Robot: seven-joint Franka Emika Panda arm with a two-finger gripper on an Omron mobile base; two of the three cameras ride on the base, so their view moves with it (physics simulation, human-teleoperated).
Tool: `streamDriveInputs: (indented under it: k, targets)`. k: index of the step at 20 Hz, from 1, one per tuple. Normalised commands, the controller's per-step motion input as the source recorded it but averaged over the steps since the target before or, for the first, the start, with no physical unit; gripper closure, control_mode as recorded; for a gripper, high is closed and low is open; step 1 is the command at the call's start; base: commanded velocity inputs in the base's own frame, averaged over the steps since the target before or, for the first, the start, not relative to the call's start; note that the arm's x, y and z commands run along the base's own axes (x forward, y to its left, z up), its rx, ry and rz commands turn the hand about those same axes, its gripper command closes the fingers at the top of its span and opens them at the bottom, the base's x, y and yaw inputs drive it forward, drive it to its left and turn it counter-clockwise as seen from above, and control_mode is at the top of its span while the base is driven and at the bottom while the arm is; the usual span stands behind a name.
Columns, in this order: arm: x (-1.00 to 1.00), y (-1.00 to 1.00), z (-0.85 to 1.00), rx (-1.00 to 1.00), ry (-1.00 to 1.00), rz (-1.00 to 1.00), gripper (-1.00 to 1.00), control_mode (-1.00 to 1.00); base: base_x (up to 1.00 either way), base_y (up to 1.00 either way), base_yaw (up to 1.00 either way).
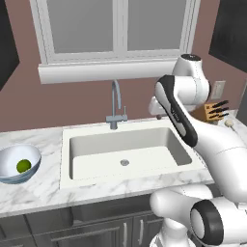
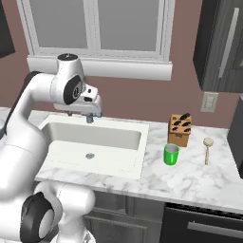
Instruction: Move the mug from next to the sink to the open cabinet. Then, move the bowl with the lime to the fridge to clear the area for faucet cleaning.
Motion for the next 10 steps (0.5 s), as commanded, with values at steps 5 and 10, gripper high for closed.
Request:
streamDriveInputs:
  k: [5, 10]
  targets:
    - [-0.26, 0.04, -0.08, 0.01, 0.0, 0.0, -1.0, 1.0, -0.35, 0.38, 0.0]
    - [0.0, 0.0, 0.0, 0.0, 0.0, 0.0, -1.0, 1.0, -0.03, 1.0, 0.0]
